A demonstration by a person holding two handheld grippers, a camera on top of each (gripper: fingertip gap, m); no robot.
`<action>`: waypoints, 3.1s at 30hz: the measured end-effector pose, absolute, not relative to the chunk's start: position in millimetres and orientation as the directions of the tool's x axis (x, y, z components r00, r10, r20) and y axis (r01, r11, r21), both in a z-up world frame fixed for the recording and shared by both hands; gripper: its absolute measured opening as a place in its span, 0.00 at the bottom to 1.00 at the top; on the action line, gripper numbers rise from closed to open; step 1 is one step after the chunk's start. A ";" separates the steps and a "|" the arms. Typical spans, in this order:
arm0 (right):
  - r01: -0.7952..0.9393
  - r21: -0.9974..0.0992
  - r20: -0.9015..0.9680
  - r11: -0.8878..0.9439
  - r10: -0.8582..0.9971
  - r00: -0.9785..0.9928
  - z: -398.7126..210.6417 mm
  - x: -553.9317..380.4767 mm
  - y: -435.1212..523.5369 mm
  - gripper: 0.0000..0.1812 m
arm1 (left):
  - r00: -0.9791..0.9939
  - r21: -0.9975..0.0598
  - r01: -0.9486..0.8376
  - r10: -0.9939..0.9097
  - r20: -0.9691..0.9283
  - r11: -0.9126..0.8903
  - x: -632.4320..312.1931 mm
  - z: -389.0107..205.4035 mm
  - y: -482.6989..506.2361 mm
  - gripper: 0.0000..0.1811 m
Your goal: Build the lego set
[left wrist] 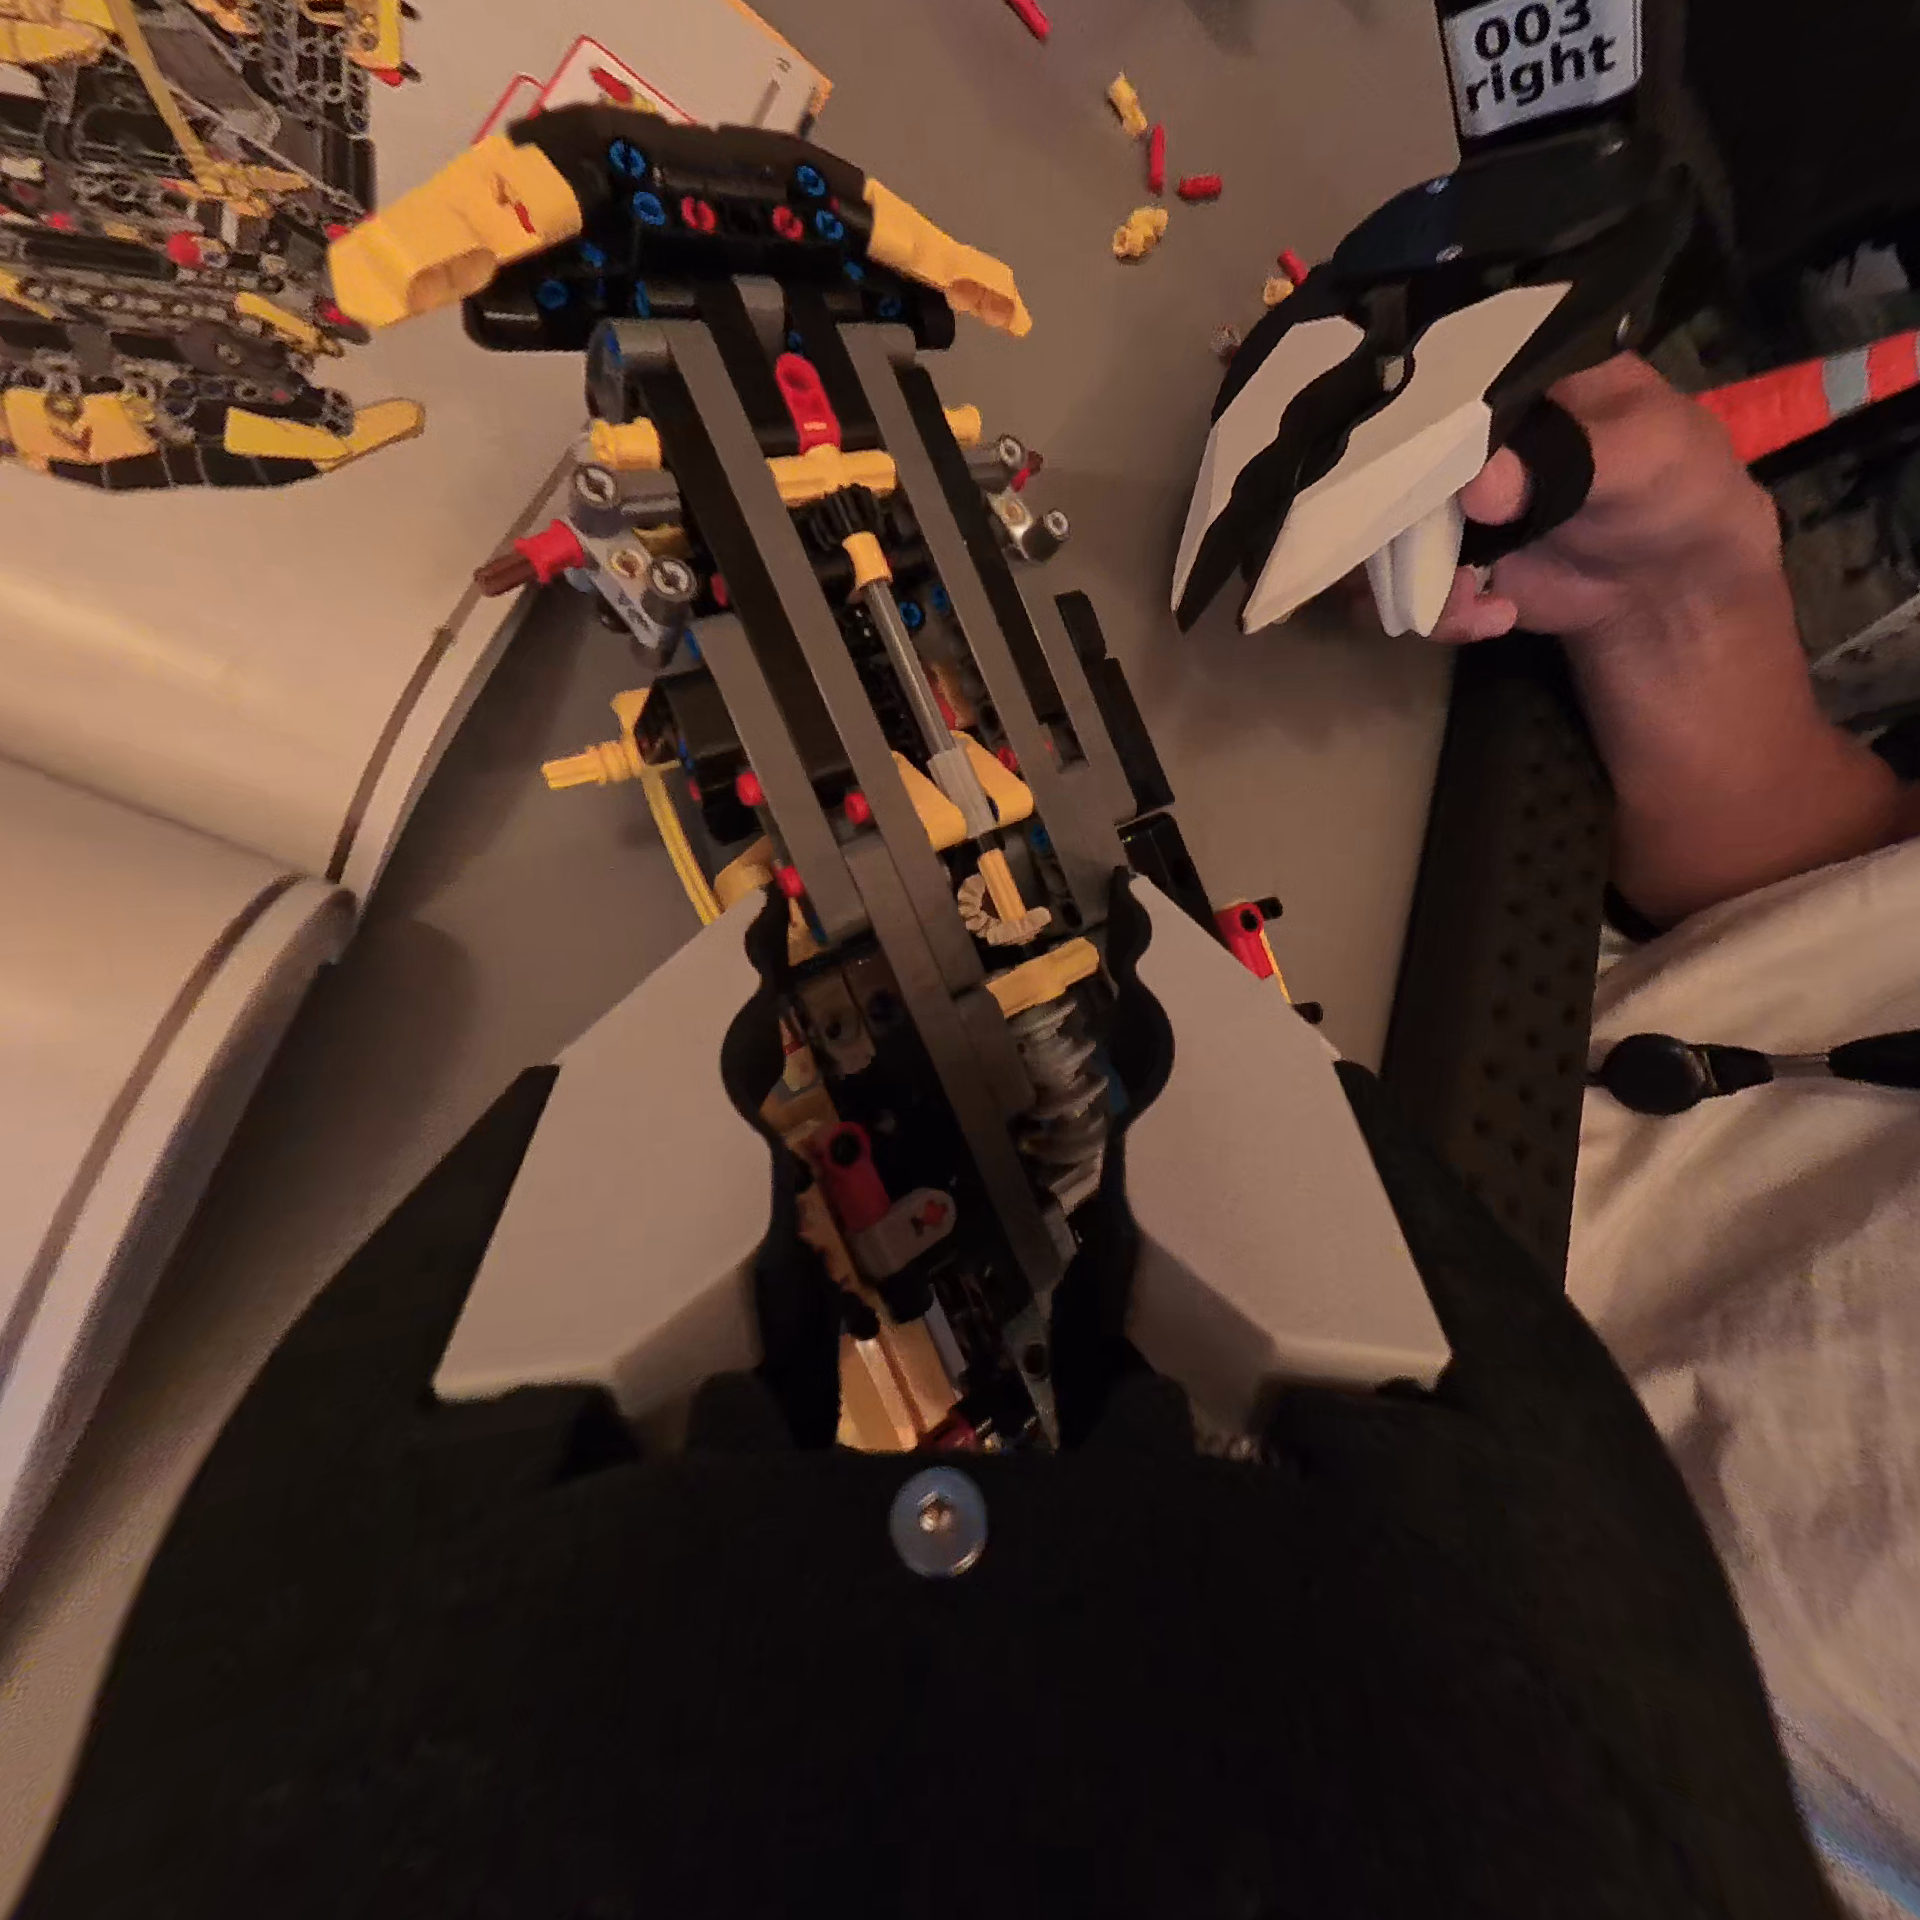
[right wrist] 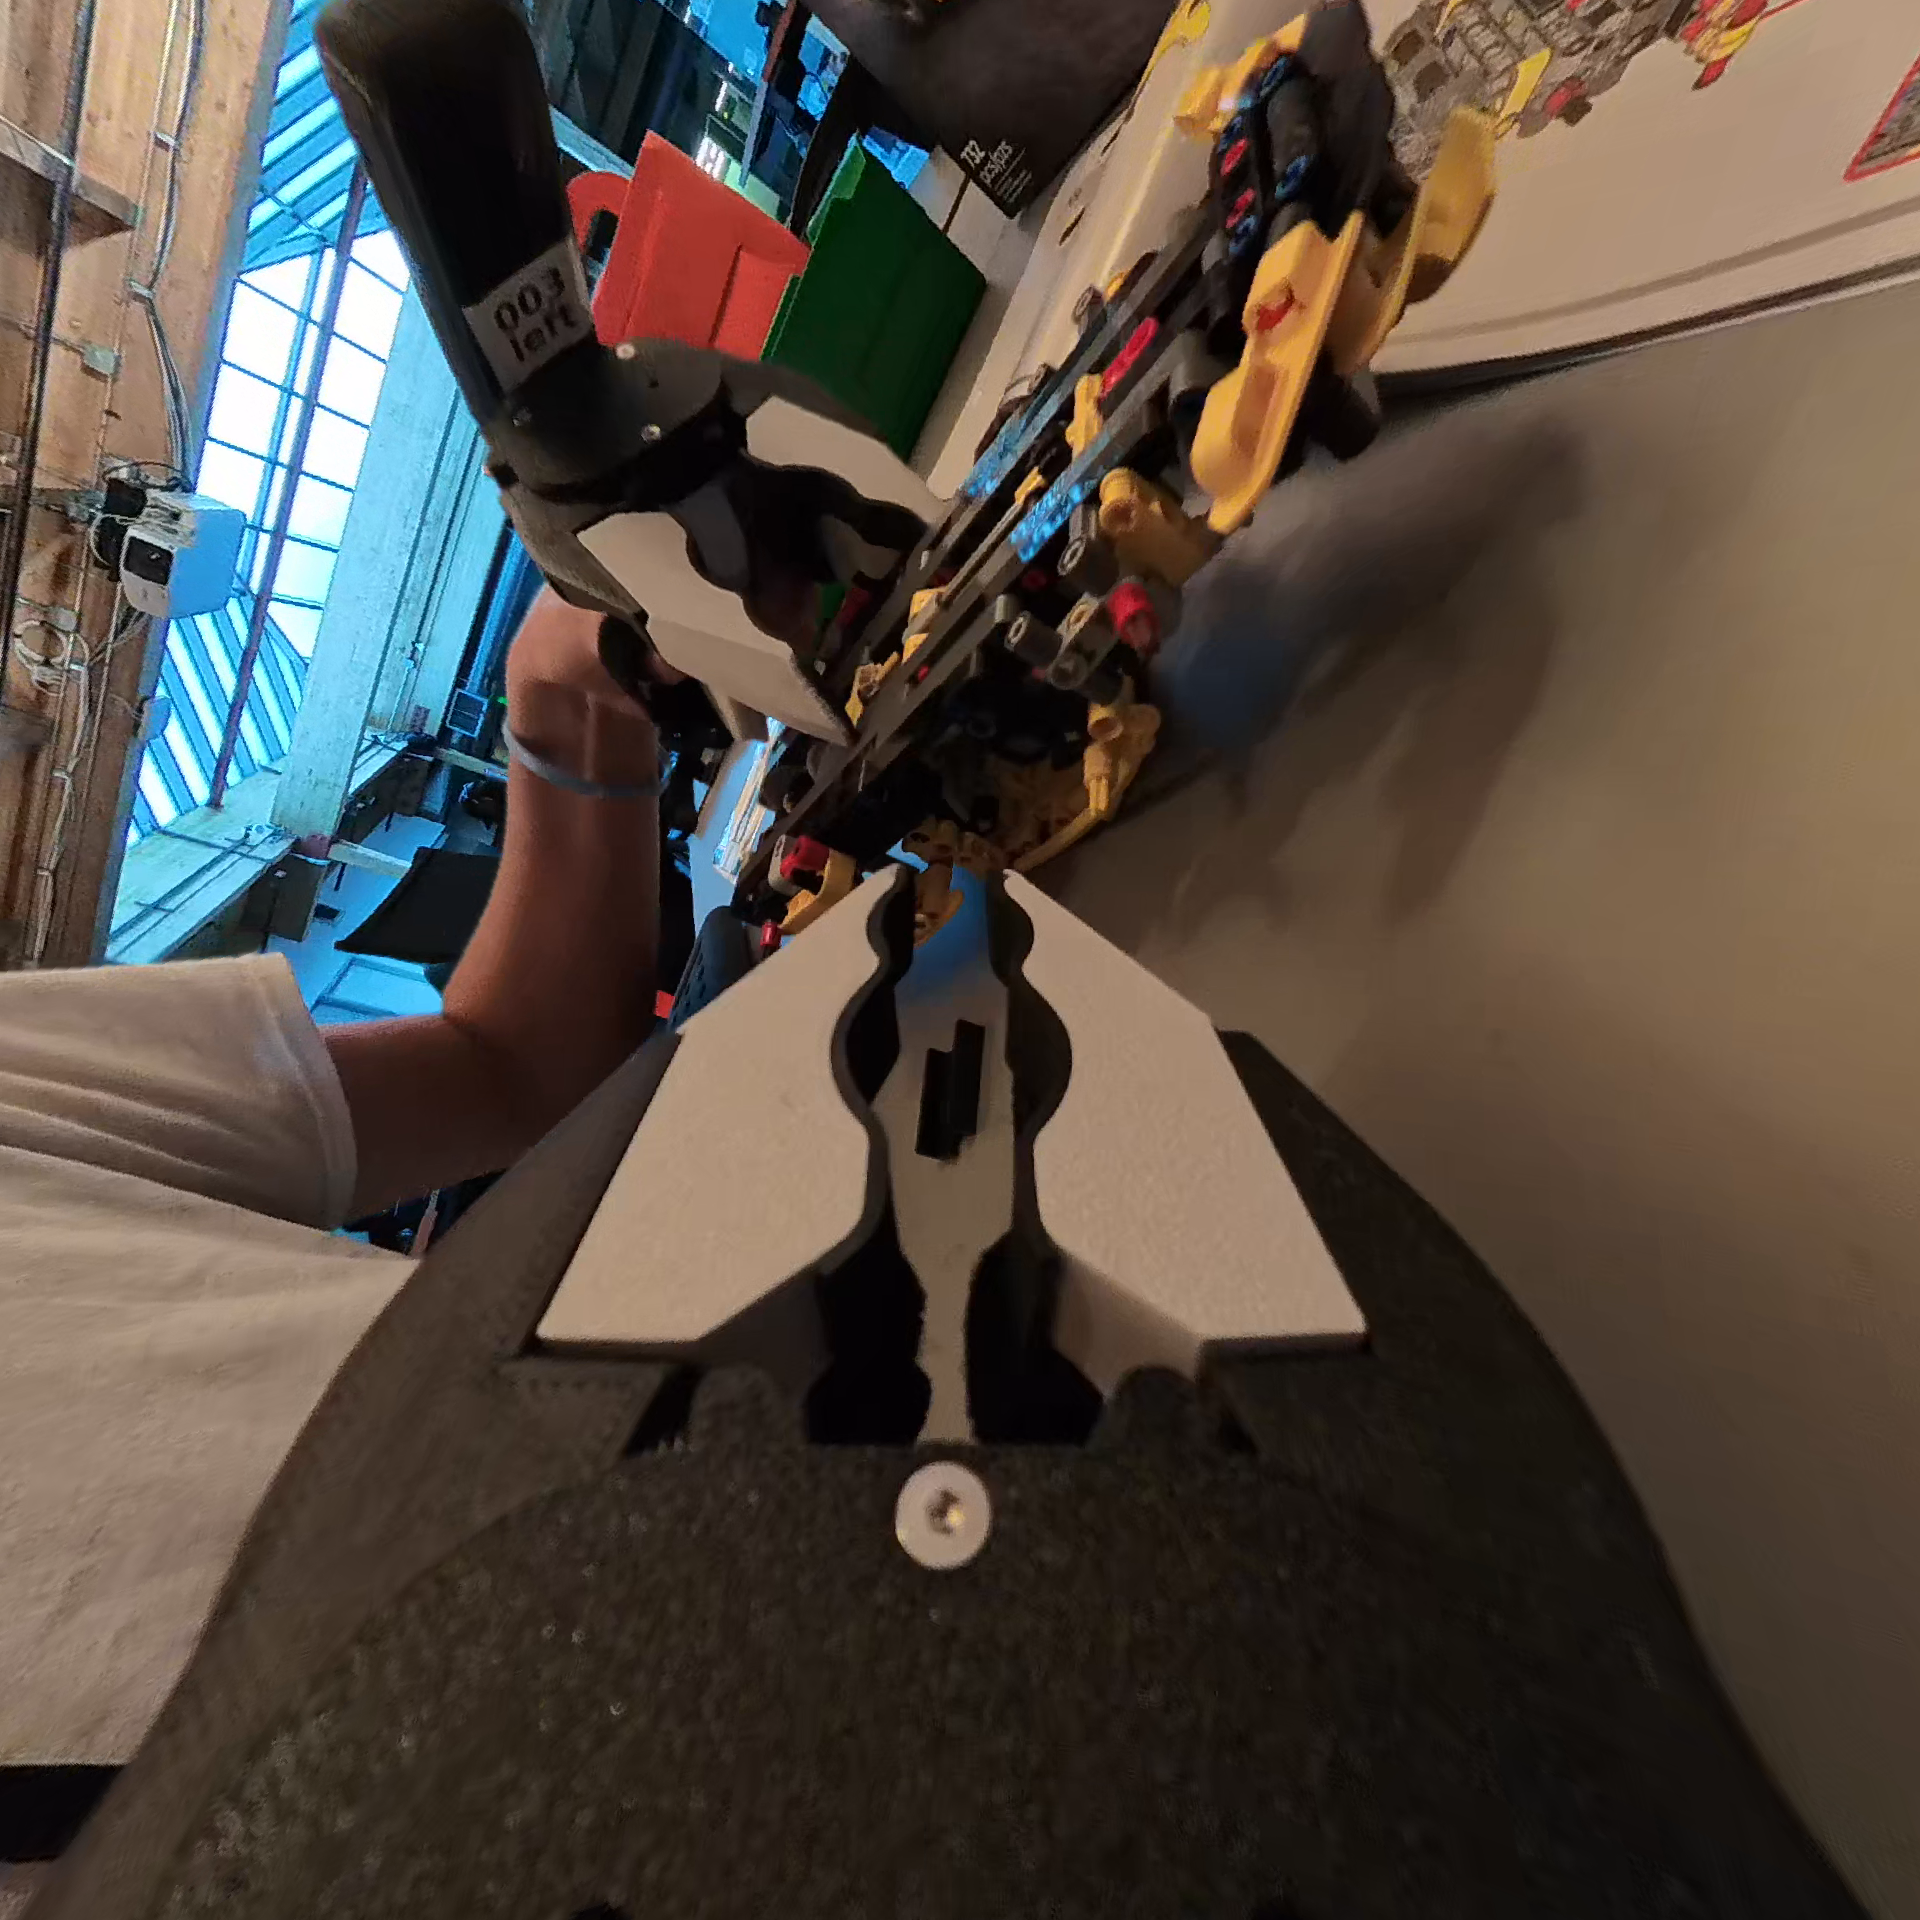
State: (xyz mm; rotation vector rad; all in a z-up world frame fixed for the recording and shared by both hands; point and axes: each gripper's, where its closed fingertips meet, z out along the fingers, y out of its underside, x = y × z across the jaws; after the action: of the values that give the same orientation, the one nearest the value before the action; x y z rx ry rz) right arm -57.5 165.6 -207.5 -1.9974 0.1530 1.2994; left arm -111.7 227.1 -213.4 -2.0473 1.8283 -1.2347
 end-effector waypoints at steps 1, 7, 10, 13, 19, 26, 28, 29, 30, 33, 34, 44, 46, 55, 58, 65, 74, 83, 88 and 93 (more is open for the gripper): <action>-0.468 -0.510 -0.833 -0.722 0.277 0.479 -207.8 -57.4 166.1 0.06 | -0.059 -0.593 -0.758 -0.875 0.480 -0.274 -113.5 -213.4 227.1 0.34; -0.415 -0.540 -0.800 -0.732 0.292 0.525 -214.8 -62.3 163.7 0.08 | 0.019 -0.622 -0.696 -0.876 0.482 -0.358 -127.4 -212.5 228.4 0.34; -0.138 -0.673 -0.574 -0.727 0.396 0.716 -230.3 -71.2 156.4 0.11 | 0.046 -0.630 -0.681 -0.881 0.471 -0.372 -136.9 -212.5 227.7 0.33; 0.147 -0.685 -0.419 -0.714 0.551 0.722 -238.3 -99.8 130.1 0.21 | 0.062 -0.641 -0.681 -0.900 0.431 -0.354 -144.6 -214.0 227.9 0.32; 0.349 -0.679 -0.189 -0.646 0.613 0.767 -255.7 -119.9 112.8 0.19 | 0.076 -0.655 -0.651 -0.891 0.447 -0.384 -152.5 -211.4 224.4 0.28; 0.422 -0.681 -0.012 -0.598 0.585 0.811 -256.7 -117.3 123.1 0.08 | 0.082 -0.665 -0.641 -0.895 0.438 -0.384 -159.3 -212.5 218.6 0.25; 0.398 -0.681 -0.045 -0.614 0.578 0.815 -254.0 -113.2 120.9 0.00 | 0.086 -0.669 -0.638 -0.899 0.430 -0.381 -158.9 -212.6 218.2 0.24; 0.407 -0.665 -0.037 -0.626 0.572 0.820 -256.8 -107.4 118.6 0.00 | 0.092 -0.671 -0.635 -0.899 0.428 -0.384 -158.3 -212.4 218.1 0.24; 0.407 -0.666 -0.035 -0.625 0.572 0.820 -256.5 -103.9 116.7 0.00 | 0.096 -0.673 -0.631 -0.900 0.426 -0.386 -158.0 -212.2 217.6 0.24; 0.398 -0.652 -0.025 -0.645 0.543 0.839 -256.1 -86.5 112.9 0.00 | 0.106 -0.677 -0.622 -0.899 0.425 -0.394 -156.8 -212.4 215.7 0.24; 0.391 -0.654 -0.023 -0.647 0.533 0.846 -254.4 -80.9 112.3 0.00 | 0.111 -0.677 -0.618 -0.897 0.428 -0.400 -156.3 -212.3 215.1 0.24; 0.039 -0.812 -0.276 -0.583 0.441 0.854 -178.2 -72.3 131.3 0.00 | 0.091 -0.680 -0.632 -0.907 0.412 -0.372 -145.6 -213.3 185.6 0.24; 0.012 -0.812 -0.312 -0.584 0.451 0.836 -171.5 -81.7 137.6 0.00 | 0.082 -0.678 -0.629 -0.900 0.428 -0.380 -144.7 -213.1 178.7 0.24; 0.081 -0.734 -0.431 -0.675 0.554 0.712 -158.2 -120.7 170.9 0.00 | -0.020 -0.842 -0.538 -0.998 0.066 -0.045 -162.4 -172.8 191.1 0.24; 0.149 -0.678 -0.498 -0.720 0.599 0.627 -154.6 -137.6 184.5 0.00 | -0.098 -0.828 -0.521 -0.978 -0.186 0.210 -160.8 -157.3 185.7 0.24; 0.287 -0.550 -0.619 -0.784 0.613 0.490 -154.6 -159.1 199.8 0.00 | -0.232 -0.566 -0.549 -0.763 -0.604 0.615 -169.2 -148.5 199.9 0.15; 0.329 -0.477 -0.677 -0.815 0.579 0.454 -168.6 -165.8 206.0 0.00 | -0.291 -0.442 -0.547 -0.657 -0.696 0.711 -171.9 -160.3 201.8 0.07; 0.476 -0.518 -0.573 -0.711 0.701 0.424 -164.0 -163.6 196.8 0.00 | -0.279 -0.731 -0.583 -0.932 -0.232 0.356 -175.7 -159.1 197.7 0.09; 0.592 -0.539 -0.462 -0.599 0.798 0.387 -159.2 -165.8 191.4 0.00 | -0.362 -0.785 -0.568 -0.932 -0.030 0.246 -169.8 -158.8 184.9 0.08; 0.669 -0.537 -0.400 -0.514 0.853 0.334 -160.3 -164.2 184.3 0.00 | -0.406 -0.807 -0.566 -0.909 0.095 0.169 -167.0 -153.8 176.5 0.08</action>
State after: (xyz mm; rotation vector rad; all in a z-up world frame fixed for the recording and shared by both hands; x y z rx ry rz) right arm -164.2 184.3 -160.3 -2.3262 -1.3672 0.9542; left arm -167.0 176.5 -153.8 -1.3946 2.0403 -1.1228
